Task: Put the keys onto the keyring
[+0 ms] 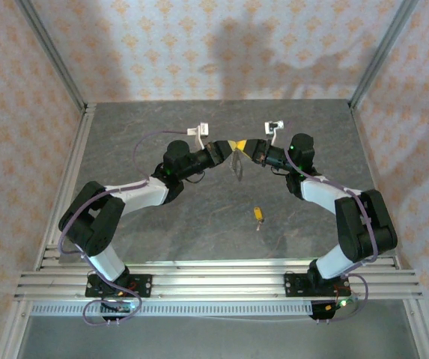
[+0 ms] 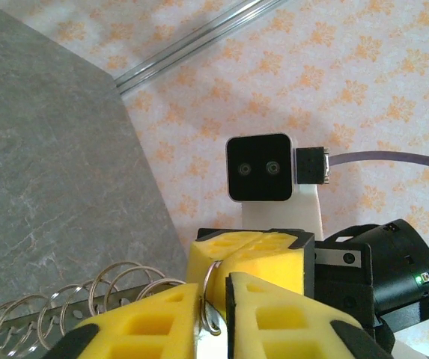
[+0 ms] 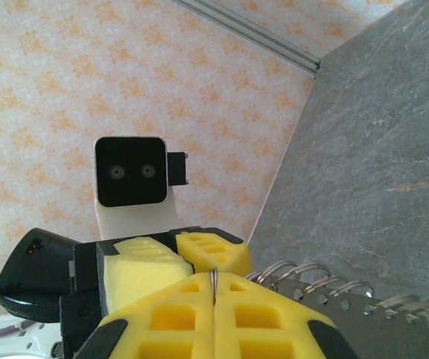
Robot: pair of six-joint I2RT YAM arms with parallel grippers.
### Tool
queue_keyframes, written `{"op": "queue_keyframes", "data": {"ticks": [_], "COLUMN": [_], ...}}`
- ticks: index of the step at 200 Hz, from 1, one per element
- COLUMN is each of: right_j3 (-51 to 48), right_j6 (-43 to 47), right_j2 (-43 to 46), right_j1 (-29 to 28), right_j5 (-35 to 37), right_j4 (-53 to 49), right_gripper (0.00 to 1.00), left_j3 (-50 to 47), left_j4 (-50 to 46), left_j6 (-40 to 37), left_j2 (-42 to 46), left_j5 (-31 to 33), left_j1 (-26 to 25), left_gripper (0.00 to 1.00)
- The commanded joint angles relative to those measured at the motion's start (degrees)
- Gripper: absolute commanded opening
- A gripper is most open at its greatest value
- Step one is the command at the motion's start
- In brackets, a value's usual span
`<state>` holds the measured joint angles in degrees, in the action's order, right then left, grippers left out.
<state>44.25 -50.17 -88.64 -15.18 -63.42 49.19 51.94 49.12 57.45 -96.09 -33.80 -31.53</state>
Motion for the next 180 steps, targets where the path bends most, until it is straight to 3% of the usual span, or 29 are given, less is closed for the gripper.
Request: {"op": "queue_keyframes", "data": {"ticks": [1,42,97,134,180], "right_j3": [-0.13,-0.06,-0.01,-0.39,-0.29], "right_j6": [0.25,0.16,0.69,0.17,-0.53], "right_j2": [0.11,0.13,0.56,1.60,2.71], "right_j1": [-0.10,-0.10,0.18,1.50,2.67], "right_j5": [-0.83,-1.08,-0.60,0.16,-0.03], "right_j4": [4.25,4.41,2.99,2.93,2.93], "right_gripper": [0.00,0.00,0.00,0.31,0.36], "left_j3": [2.53,3.27,2.94,1.47,0.94], "left_j4": [1.87,0.50,-0.11,-2.01,-1.31], "left_j6": [-0.85,-2.05,-2.85,-4.80,-4.71], "left_j2": [-0.25,-0.50,-0.34,1.42,1.13], "left_j5": [-0.74,-0.82,0.23,2.39,2.69], "left_j1": [-1.07,-1.78,-1.89,-1.90,-1.87], "left_gripper": [0.13,0.00,0.00,0.00,0.00]}}
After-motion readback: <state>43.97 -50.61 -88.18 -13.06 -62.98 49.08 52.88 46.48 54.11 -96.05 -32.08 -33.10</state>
